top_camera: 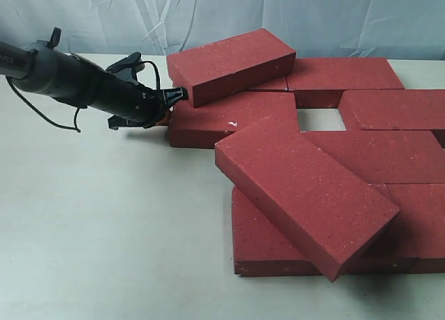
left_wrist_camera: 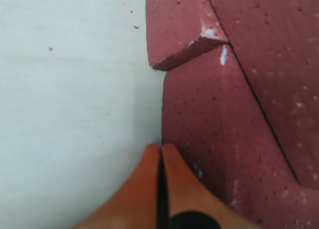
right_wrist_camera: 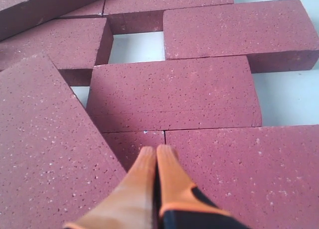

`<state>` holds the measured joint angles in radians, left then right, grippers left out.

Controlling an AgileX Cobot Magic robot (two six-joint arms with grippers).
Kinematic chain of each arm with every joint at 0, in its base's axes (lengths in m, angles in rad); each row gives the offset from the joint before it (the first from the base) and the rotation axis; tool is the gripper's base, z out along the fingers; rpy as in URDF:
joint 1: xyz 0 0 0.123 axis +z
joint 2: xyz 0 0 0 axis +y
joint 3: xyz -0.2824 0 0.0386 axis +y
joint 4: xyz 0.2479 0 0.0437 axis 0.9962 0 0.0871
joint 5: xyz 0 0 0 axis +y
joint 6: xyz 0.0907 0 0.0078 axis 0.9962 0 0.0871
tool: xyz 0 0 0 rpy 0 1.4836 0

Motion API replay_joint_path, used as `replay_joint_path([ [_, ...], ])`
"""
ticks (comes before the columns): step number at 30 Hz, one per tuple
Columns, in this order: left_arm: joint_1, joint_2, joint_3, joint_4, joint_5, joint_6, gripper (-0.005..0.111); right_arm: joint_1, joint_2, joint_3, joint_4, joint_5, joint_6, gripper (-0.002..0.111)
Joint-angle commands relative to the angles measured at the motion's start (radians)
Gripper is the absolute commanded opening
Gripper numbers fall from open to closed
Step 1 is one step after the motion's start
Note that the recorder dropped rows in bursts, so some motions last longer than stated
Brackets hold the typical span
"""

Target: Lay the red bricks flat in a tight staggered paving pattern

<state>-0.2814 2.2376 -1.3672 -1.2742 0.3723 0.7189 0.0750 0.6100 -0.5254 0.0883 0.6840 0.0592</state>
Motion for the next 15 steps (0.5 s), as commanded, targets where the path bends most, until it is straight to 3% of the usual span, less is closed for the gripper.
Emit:
replay_joint_path([
  [1, 0.009, 0.006, -0.018, 0.123, 0.111, -0.166, 0.0, -0.003, 0.005, 0.005, -0.015, -0.018, -0.005, -0.001],
  [8, 0.081, -0.048, -0.018, 0.385, 0.181, -0.286, 0.0, -0.003, 0.005, 0.005, -0.015, -0.018, -0.005, -0.001],
  [15, 0.086, -0.136, -0.018, 0.533, 0.221, -0.327, 0.0, -0.003, 0.063, -0.005, -0.005, -0.004, -0.005, -0.001],
])
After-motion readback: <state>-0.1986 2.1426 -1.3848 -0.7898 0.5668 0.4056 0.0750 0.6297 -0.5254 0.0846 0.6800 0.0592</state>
